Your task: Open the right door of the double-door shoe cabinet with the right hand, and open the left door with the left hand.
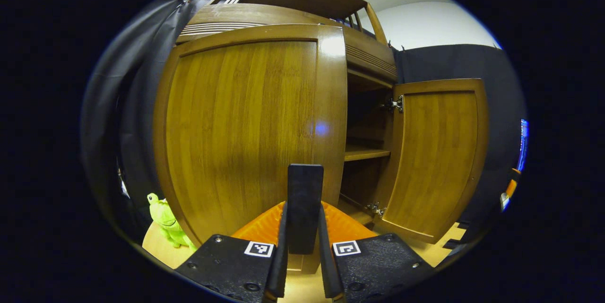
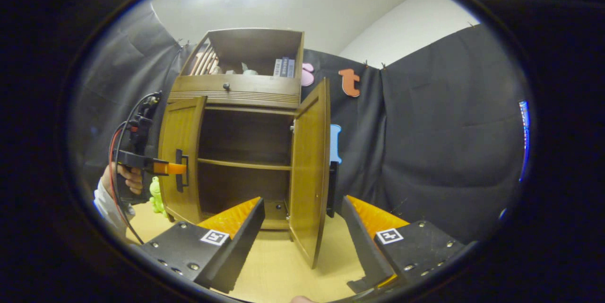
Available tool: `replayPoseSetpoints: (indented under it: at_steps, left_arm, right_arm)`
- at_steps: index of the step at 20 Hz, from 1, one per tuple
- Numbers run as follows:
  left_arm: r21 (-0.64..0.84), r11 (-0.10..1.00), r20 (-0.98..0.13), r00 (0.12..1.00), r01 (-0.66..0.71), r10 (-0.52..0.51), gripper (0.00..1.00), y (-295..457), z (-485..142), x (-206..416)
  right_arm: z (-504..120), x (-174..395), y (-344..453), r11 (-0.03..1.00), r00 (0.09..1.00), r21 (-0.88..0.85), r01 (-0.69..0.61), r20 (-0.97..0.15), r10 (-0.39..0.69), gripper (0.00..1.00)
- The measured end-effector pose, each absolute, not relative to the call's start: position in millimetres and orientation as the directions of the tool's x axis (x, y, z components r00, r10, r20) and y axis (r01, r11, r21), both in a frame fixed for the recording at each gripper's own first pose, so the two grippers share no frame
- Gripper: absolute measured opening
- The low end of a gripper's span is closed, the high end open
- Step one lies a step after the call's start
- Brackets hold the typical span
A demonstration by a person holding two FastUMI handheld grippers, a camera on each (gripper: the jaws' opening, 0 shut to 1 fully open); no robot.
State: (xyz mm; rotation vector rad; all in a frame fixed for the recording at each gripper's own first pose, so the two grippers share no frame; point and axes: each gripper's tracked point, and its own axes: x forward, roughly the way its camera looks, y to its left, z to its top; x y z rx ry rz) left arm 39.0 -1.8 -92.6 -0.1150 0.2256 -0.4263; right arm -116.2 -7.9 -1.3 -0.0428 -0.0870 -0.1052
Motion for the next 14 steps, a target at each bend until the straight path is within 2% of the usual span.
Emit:
replayPoseSetpoints:
  at_steps: [5,14]
  left_arm:
    - [-0.188,0.879,-0.181,0.864,0.439,-0.470,0.31,16,-87,13]
    - [-0.206,0.861,-0.176,0.848,0.464,-0.499,0.32,52,-78,-19]
  right_arm:
    - [1,-122,-14,0.993,0.988,-0.017,0.117,0.103,-0.115,0.96]
    - [-4,-119,-4,0.994,0.988,-0.016,0.112,0.105,-0.110,0.98]
